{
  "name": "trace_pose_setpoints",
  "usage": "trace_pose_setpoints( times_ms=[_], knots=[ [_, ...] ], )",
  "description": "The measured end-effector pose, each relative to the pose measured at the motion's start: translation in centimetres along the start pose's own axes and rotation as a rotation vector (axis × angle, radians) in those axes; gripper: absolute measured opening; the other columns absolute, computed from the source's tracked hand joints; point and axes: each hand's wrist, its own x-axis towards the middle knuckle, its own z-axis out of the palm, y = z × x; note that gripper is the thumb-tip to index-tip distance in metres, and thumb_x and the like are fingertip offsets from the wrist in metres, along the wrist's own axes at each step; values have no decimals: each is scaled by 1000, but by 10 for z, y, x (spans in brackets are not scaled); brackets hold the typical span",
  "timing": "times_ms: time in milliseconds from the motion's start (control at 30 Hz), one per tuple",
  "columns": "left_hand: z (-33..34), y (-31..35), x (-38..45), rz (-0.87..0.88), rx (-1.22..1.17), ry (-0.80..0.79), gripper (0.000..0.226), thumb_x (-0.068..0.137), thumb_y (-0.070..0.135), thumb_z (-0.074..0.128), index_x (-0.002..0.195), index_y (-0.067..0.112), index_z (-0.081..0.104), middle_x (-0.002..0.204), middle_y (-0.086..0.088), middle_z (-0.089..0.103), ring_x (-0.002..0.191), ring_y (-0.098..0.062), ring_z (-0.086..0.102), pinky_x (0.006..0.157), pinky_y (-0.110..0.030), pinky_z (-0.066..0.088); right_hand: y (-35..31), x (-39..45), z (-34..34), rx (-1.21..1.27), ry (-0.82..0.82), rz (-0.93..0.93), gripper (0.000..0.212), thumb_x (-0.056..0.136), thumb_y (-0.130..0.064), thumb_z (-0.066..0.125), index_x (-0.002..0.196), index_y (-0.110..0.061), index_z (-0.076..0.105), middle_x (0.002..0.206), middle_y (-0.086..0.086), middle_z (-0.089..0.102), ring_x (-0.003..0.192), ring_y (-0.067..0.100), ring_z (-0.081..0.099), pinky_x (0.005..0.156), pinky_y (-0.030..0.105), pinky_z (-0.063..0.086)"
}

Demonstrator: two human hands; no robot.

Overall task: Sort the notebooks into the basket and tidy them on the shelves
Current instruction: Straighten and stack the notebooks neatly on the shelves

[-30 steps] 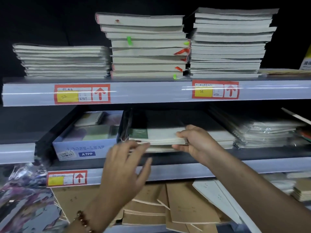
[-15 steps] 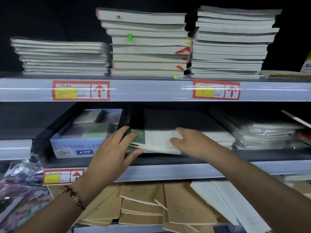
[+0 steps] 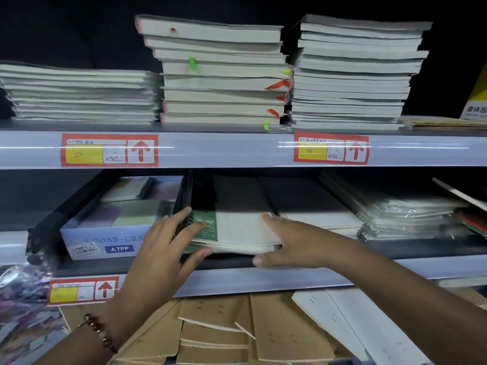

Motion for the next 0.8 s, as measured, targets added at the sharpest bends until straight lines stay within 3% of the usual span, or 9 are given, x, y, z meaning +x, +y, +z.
trace_pose_setpoints(
  times_ms=[133,233,433,633,800],
  knots=[
    [-1,1,-2,52,-17,101,50,92,54,51,124,17,61,134,-12,56,115,-31,54,101,-41,38,2,4,-2,-156,89,-25,98,82,-60,67,159,-30,13,158,-2,36,139,18,40,108,33,41],
    [-4,0,4,85,23,104,50,91,54,52,121,15,62,128,-12,60,109,-32,57,98,-40,39,5,10,-5,-255,133,-19,89,82,-61,66,156,-36,22,149,-2,49,130,21,50,100,38,48],
    [-7,-5,10,-23,101,-37,54,91,59,45,122,19,64,136,-4,59,120,-36,57,113,-46,35,4,7,4,-113,173,-4,81,87,-68,55,156,-38,24,160,-3,34,144,18,36,112,34,36],
    [-12,-5,21,-50,142,-48,58,89,62,42,120,18,64,122,-1,62,109,-34,58,96,-42,46,-1,17,10,223,241,30,74,85,-55,70,150,-41,38,155,-11,41,140,11,41,106,23,34],
    [-9,-10,34,-44,203,-54,56,88,61,47,112,14,67,100,-6,68,92,-37,62,79,-42,53,-13,28,16,272,309,68,59,93,-44,65,148,-34,45,152,-7,47,134,17,49,103,26,38]
  ],
)
